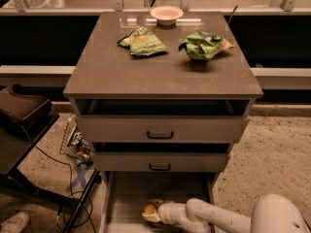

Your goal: Place orange into bottom drawer

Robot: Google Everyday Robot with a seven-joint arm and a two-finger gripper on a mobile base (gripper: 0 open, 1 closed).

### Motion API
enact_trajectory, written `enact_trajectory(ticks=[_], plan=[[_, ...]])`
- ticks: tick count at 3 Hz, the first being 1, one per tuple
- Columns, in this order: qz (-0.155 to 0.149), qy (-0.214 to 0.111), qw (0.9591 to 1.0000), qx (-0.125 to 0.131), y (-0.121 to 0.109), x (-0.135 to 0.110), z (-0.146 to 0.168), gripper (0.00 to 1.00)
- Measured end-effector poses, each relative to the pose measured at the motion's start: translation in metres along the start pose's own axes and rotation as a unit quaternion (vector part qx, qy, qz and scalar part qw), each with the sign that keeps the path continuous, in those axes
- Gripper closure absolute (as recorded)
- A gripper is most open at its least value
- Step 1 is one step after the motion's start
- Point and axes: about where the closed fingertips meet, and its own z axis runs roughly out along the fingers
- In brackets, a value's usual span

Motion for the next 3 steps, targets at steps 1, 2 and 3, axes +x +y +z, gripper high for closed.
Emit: enact_trajectory(ticks=[1,2,3], plan=[[0.000,0.000,1.0000,-0.001,0.0014,-0.0003,0.0014,0.16],[0.000,-0.001,1.0000,-0.003,0.0030,-0.0006,0.0028,0.00],[0.000,-0.001,1.0000,-0.003,0.0030,-0.0006,0.0028,0.00]])
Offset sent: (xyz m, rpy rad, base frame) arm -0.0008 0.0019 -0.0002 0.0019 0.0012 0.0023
